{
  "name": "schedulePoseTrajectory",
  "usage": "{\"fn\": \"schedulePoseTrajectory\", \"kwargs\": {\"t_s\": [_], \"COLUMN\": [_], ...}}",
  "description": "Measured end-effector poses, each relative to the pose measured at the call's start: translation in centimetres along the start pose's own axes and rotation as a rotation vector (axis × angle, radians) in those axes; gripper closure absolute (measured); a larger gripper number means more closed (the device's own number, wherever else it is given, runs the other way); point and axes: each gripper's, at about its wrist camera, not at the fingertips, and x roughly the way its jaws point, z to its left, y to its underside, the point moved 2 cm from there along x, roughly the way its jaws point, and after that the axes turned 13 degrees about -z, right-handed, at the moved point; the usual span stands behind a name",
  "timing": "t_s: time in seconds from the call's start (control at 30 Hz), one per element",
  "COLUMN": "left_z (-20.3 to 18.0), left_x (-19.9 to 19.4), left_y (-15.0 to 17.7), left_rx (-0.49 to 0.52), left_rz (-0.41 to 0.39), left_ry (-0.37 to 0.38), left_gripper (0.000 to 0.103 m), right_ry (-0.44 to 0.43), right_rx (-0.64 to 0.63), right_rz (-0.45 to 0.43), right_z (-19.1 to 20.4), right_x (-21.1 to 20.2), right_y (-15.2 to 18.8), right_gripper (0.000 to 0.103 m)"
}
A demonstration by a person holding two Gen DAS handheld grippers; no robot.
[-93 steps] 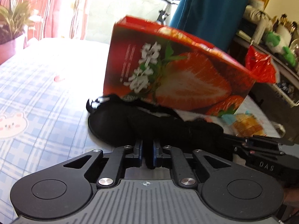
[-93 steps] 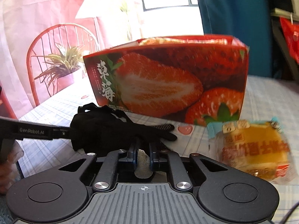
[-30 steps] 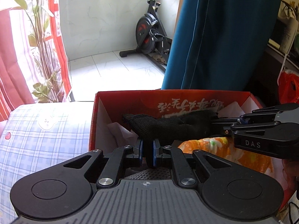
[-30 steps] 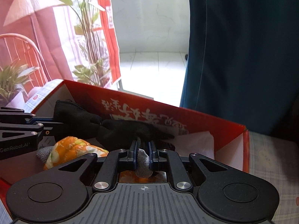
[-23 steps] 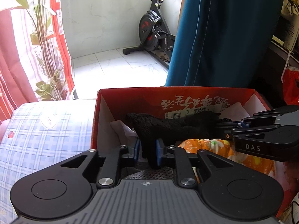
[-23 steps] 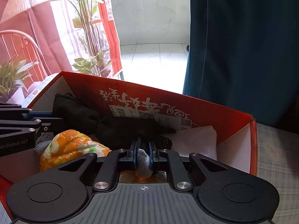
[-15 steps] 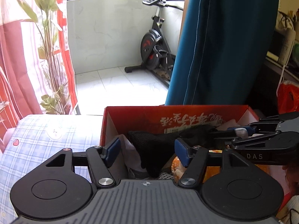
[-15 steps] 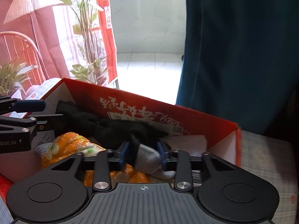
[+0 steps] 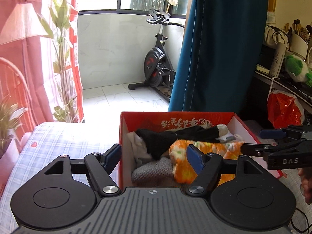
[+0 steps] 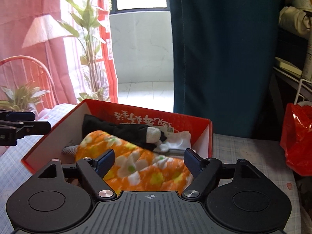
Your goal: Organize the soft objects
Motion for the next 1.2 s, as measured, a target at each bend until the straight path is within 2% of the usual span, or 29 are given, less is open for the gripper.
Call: {"fn": "schedulePoseTrajectory", "kwargs": {"t_s": [0.07, 0.27, 0.47, 0.67, 0.83, 1.07, 1.2], "left_z": [0.0, 0.7, 1.7, 2.9, 2.9, 2.6, 2.5], "left_x": [-1.2, -5.3, -7.3, -5.7, -3.4, -1.7, -1.7], "left_y": [0.7, 3.3, 7.2, 11.9, 15.4, 16.8, 17.0], "left_rx": [0.000, 0.012, 0.063, 0.048, 0.056, 0.077, 0.089], "left_rz": [0.001, 0.000, 0.048, 0.123, 0.205, 0.237, 0.226], "left_ry": [0.006, 0.044, 0.051, 0.010, -0.046, -0.068, -0.093], "left_gripper": [0.027, 0.027, 0.027, 0.027, 0.027, 0.027, 0.021], "right_ry": [-0.009, 0.002, -0.018, -0.033, -0.046, -0.016, 0.000], "right_rx": [0.000, -0.017, 0.018, 0.021, -0.007, 0.015, -0.012], "right_rz": [-0.025, -0.091, -0.098, 0.029, 0.082, 0.156, 0.158], "right_z": [0.7, 2.9, 5.0, 7.3, 8.5, 7.8, 7.4], "right_x": [-1.7, -6.3, -9.7, -8.7, -7.9, -6.6, -6.5], "right_y": [0.4, 2.9, 7.0, 12.3, 15.6, 18.1, 18.9], "right_gripper": [0.023, 0.022, 0.022, 0.022, 0.016, 0.016, 0.010]}}
